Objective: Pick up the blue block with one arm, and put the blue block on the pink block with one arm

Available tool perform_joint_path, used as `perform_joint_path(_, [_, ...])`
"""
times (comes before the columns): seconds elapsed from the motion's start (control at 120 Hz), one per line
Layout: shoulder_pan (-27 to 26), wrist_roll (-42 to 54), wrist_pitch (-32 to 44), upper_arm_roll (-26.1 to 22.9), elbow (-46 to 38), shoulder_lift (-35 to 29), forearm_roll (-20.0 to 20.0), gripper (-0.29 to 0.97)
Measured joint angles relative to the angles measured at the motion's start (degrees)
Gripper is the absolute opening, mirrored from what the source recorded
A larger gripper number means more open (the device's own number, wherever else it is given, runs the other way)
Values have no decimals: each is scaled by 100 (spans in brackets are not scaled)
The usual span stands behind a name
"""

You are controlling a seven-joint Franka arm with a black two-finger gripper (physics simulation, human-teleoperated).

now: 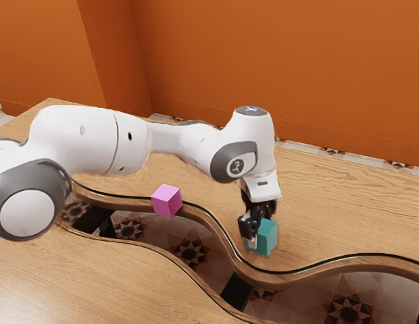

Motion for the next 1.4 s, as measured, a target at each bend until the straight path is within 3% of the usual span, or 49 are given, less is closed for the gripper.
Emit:
perform_joint_path(0.15, [578,160,-533,5,-238,-1076,36,35])
perform_joint_path(0.258, [1254,400,-832,7,-364,-1396,44,35])
perform_joint_path(0.558, [1995,1013,-1013,6,-339,-878,518,36])
perform_joint_path(0.808, [2240,1527,-858,11,482,-163,591,36])
perform_joint_path(0.942, [2459,1778,-823,-1,544,-39,567,36])
perform_joint_path(1.142, [2583,2081,-800,-33,-25,-319,396,36])
perform_joint_path(1.4, [2629,2467,-699,-27,33,-263,189,36])
